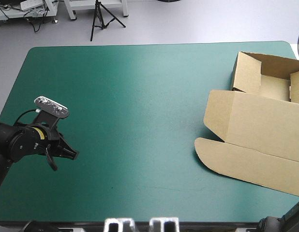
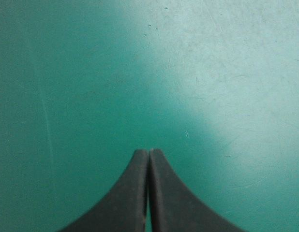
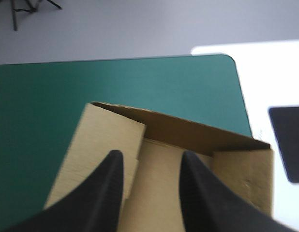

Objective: Fold the box

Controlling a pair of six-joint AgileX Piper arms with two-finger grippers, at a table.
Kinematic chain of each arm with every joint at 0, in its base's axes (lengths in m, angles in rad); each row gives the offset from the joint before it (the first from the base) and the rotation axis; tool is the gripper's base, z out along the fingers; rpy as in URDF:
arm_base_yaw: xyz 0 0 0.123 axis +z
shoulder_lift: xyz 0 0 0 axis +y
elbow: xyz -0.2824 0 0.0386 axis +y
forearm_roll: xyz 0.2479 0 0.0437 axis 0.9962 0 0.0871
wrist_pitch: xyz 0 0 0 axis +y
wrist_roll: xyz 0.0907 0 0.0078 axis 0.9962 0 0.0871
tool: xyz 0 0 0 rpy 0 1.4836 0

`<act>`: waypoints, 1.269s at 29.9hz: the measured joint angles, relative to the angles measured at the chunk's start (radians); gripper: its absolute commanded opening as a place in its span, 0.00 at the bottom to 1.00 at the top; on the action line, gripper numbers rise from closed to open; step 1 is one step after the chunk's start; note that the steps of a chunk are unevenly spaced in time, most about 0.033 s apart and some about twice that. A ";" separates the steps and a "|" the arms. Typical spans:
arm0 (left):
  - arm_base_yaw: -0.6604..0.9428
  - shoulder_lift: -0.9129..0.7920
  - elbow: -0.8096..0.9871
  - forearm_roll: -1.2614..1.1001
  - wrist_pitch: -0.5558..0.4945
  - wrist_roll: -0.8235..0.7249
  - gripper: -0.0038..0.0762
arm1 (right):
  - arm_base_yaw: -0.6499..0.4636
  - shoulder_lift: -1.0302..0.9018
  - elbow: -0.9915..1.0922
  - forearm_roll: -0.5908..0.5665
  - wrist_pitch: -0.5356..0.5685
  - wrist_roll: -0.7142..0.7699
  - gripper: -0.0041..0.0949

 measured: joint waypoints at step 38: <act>0.000 0.000 0.199 -0.359 -0.137 0.107 0.04 | 0.643 -0.849 1.288 -0.151 -0.083 -0.083 0.02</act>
